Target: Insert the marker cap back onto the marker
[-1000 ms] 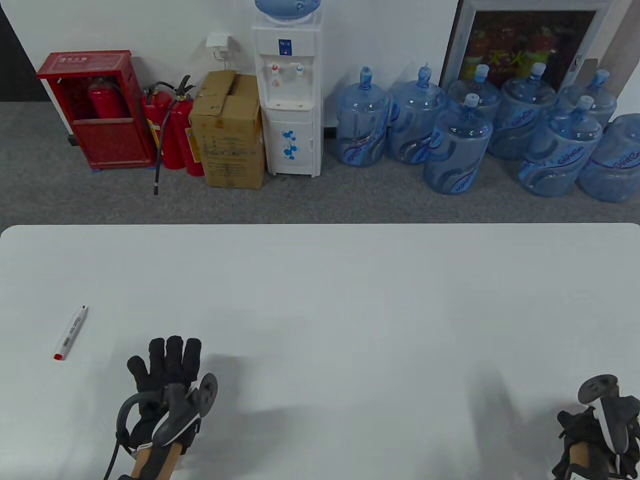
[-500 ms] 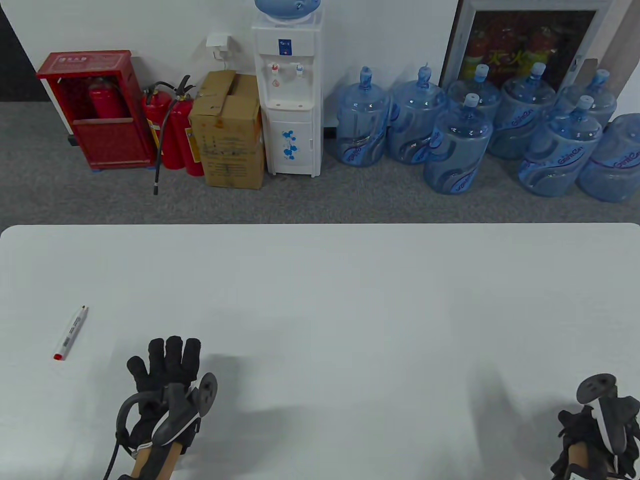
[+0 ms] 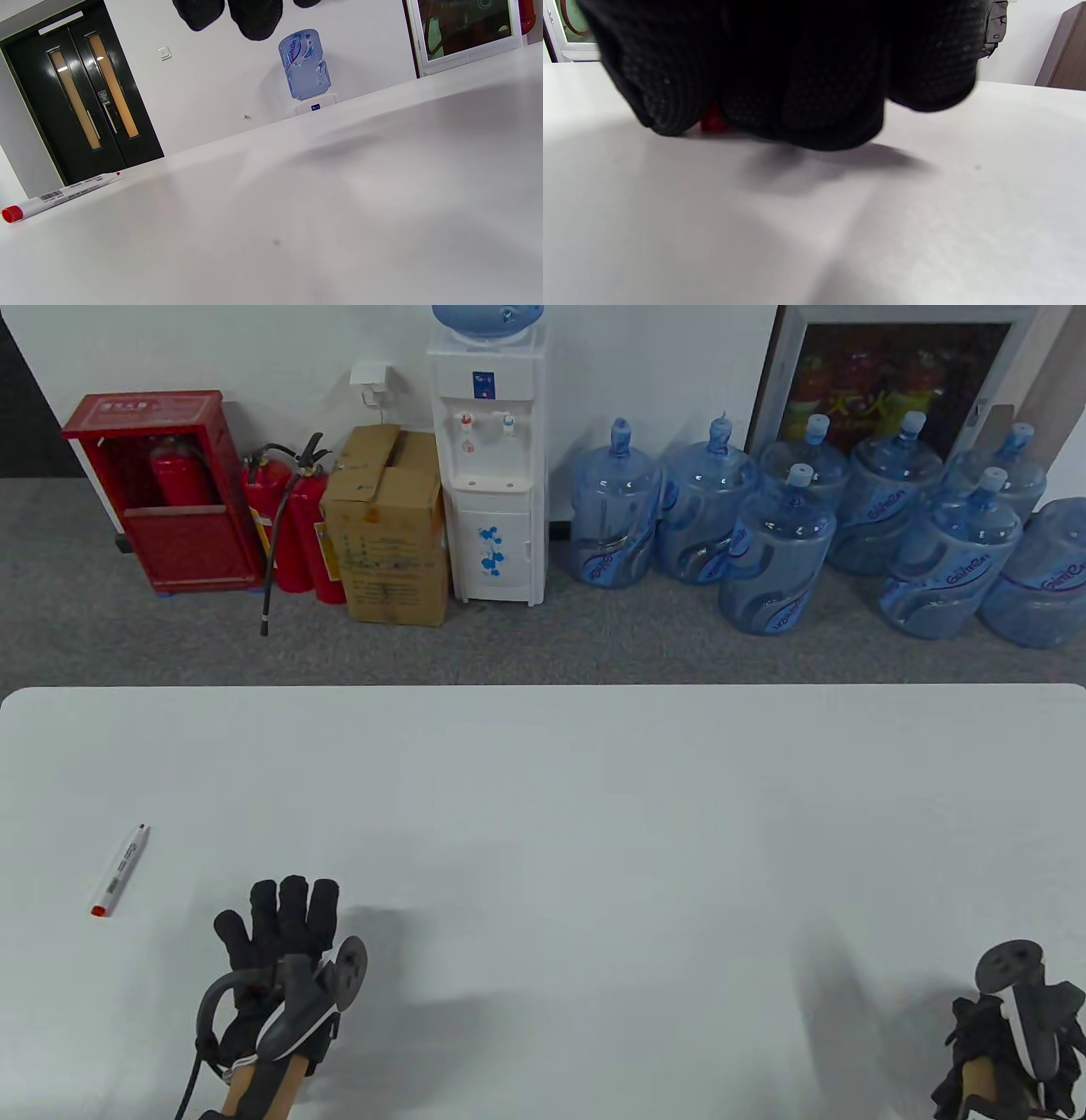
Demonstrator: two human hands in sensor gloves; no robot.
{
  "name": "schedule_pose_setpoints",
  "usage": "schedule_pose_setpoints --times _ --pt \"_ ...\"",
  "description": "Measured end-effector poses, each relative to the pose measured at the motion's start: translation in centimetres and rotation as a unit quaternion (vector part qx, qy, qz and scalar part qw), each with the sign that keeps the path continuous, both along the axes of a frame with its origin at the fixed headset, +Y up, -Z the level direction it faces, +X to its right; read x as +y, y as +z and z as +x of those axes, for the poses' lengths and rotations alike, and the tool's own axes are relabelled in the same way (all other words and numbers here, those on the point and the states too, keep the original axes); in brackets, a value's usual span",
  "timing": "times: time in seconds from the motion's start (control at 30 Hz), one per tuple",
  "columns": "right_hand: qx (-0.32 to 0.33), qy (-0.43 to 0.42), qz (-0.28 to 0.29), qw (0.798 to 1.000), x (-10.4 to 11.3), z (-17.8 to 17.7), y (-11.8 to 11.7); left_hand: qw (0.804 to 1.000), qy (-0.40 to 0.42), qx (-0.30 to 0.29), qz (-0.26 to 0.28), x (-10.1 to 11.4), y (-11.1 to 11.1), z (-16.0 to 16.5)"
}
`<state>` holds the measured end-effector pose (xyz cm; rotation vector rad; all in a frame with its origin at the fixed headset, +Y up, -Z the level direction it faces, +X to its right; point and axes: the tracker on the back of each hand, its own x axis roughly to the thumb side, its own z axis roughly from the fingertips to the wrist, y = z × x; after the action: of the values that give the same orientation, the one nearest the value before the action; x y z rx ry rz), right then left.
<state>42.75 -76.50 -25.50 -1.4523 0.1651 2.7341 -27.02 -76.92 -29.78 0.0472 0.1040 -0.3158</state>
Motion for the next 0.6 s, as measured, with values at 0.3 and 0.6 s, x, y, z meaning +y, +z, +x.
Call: schedule_pose_setpoints --times 0.3,0.6 --pt "0.026 -0.021 0.059 0.998 0.7 -1.3 -0.1 1.0 0.002 0.0 0.0 0.1 0.0 -0.1" --pt "0.071 -0.188 0.195 0.96 2.5 -7.0 -1.6 1.0 0.005 -0.004 0.0 0.2 0.1 -0.1"
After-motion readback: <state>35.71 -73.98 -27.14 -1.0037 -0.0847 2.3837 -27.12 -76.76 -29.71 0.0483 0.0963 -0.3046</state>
